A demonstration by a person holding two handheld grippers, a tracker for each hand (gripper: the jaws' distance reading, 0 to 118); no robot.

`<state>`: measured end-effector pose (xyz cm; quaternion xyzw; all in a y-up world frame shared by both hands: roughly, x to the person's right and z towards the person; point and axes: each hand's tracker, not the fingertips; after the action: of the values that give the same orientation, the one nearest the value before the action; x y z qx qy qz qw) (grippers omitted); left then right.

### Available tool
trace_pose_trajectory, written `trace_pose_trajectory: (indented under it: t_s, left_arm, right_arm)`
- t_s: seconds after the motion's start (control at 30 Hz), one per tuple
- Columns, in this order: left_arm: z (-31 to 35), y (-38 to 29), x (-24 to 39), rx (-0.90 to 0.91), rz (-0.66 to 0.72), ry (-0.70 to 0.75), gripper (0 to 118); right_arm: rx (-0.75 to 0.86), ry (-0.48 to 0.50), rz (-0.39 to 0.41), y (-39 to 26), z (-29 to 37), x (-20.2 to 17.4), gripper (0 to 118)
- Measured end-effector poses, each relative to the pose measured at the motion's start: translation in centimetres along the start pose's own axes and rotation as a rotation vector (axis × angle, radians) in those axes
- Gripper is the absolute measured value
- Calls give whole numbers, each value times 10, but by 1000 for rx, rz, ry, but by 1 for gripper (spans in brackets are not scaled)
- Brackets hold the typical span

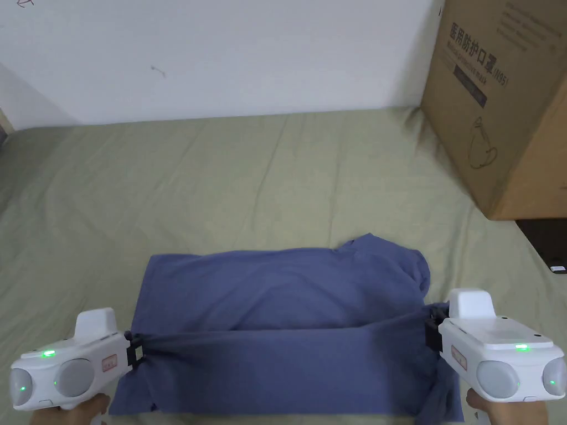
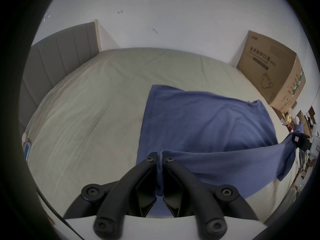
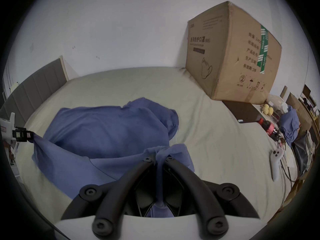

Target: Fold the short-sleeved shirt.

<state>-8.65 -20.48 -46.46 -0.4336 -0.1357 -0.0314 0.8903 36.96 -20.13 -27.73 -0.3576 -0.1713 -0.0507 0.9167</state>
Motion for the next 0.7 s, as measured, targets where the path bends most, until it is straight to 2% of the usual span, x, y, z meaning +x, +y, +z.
trace_pose_trajectory:
  t_s: [0.2,0.4,0.43,0.47,0.5,0.53,0.57,0.6,0.7]
  left_arm:
    - [-48,-5,3,-95,-29,27,2]
    - [-42,-6,6,-102,-29,32,5]
    - [-36,-5,6,-100,-22,26,17]
    - [-29,-2,6,-91,-4,19,31]
    - [-20,1,6,-73,9,7,53]
    - [-11,3,7,-46,22,-9,83]
    - [2,5,9,-10,34,-15,101]
    - [17,7,11,40,37,-21,108]
    - [64,14,21,171,29,-43,109]
  right_arm:
    - [-134,-15,13,-11,-55,-3,2]
    - [-189,-23,-16,-22,-68,0,4]
    - [-182,-23,-23,-18,-63,-1,6]
    - [-172,-23,-27,-14,-56,-1,15]
    - [-147,-26,-26,-8,-39,-4,34]
    - [-117,-22,-25,-3,-28,-5,67]
    - [-89,-12,-23,2,-17,-5,86]
    - [-46,-4,-27,7,-3,-5,95]
    - [69,17,-33,23,50,-6,96]
